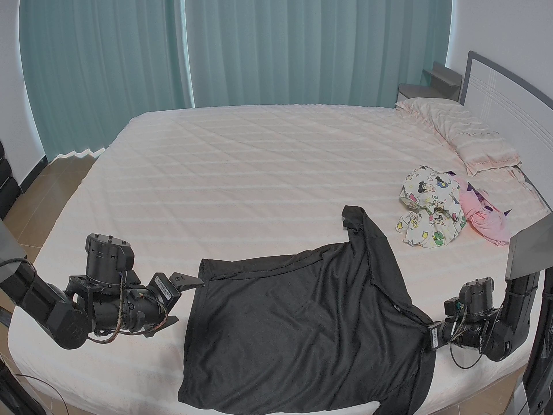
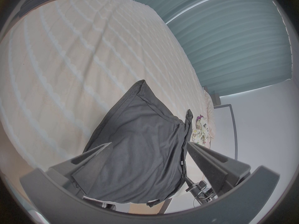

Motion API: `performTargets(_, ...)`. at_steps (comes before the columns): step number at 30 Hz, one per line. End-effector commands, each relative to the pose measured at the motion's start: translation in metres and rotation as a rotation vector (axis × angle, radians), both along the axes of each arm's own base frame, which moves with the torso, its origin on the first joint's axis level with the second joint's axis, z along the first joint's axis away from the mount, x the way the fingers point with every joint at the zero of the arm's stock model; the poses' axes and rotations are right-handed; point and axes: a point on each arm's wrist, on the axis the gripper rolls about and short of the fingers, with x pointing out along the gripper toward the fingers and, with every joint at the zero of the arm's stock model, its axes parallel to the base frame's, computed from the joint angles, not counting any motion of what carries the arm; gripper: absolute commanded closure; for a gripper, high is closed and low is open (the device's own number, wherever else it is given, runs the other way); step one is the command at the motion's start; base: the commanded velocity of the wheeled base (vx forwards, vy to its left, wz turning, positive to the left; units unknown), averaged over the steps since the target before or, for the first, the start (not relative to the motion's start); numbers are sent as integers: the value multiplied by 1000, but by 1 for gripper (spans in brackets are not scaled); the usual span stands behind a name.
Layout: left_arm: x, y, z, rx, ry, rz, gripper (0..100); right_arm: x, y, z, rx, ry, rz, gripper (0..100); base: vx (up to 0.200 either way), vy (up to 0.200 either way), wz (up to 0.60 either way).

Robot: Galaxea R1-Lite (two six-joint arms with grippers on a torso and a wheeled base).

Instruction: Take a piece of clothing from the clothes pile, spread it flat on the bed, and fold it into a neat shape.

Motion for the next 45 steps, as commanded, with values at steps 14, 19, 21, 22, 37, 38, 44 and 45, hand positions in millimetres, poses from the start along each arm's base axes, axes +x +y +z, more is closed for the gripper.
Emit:
performTargets(14, 5, 3, -10, 4, 22, 14, 0, 20, -14, 16, 22, -156, -73, 0, 0, 0, 0)
performTargets(19, 3, 3, -11, -6, 33, -6, 0, 52, 16, 23, 87, -275, -17, 0, 0, 0, 0)
performTargets(21, 0, 4, -11, -12, 39, -14, 0, 66, 25, 22, 99, -290, -6, 0, 0, 0, 0)
performTargets(22, -2, 4, -12, -14, 45, -19, 0, 75, 28, 21, 97, -283, -9, 0, 0, 0, 0)
performTargets(37, -7, 3, -17, -77, 91, -103, 0, 147, 92, -24, 160, -194, -100, 0, 0, 0, 0)
performTargets(38, -7, 3, -17, -77, 91, -103, 0, 147, 93, -28, 155, -185, -102, 0, 0, 0, 0)
performTargets(44, -7, 3, -17, -76, 90, -104, 0, 155, 91, -30, 156, -187, -114, 100, 0, 0, 0)
performTargets(45, -7, 3, -17, -76, 90, -102, 0, 156, 90, -26, 155, -200, -122, 100, 0, 0, 0)
